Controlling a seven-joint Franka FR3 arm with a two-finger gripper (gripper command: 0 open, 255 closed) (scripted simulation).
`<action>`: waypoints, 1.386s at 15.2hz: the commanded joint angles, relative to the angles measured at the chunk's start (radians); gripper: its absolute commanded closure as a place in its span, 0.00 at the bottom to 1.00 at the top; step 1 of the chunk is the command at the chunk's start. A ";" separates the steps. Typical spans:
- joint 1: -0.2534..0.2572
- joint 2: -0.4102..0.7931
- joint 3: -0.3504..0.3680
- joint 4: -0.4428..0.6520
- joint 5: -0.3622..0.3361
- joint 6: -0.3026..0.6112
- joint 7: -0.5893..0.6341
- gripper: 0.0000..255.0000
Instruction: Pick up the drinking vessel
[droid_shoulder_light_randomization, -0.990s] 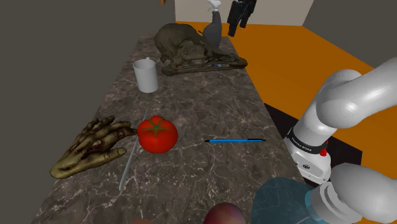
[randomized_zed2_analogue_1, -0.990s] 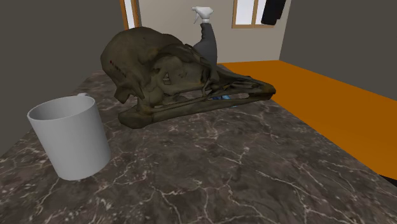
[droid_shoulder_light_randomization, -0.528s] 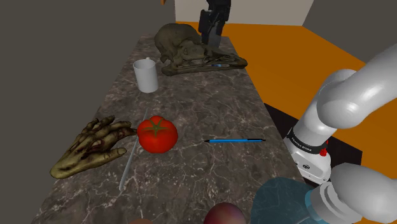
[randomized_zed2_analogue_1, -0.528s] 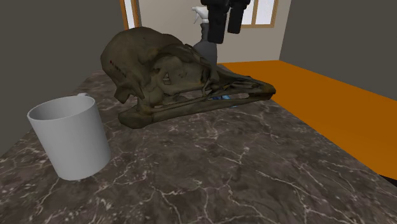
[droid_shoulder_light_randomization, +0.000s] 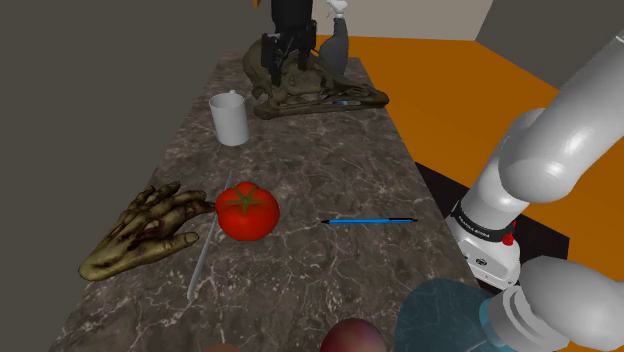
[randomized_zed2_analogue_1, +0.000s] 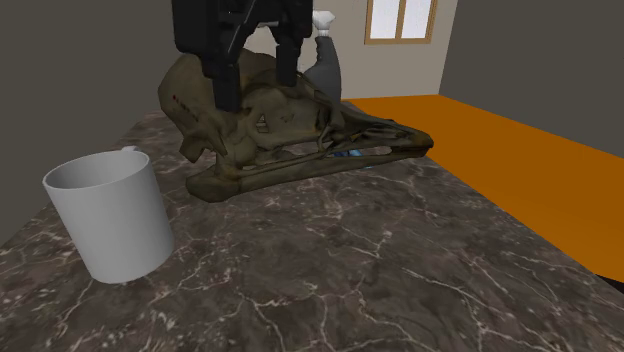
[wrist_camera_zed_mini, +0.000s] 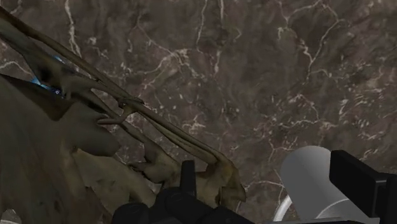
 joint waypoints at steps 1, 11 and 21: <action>0.009 0.073 0.024 0.062 -0.016 0.004 0.041 0.00; 0.109 0.469 0.092 0.457 -0.148 -0.044 0.227 0.00; 0.135 0.556 0.089 0.462 -0.180 0.029 0.263 0.00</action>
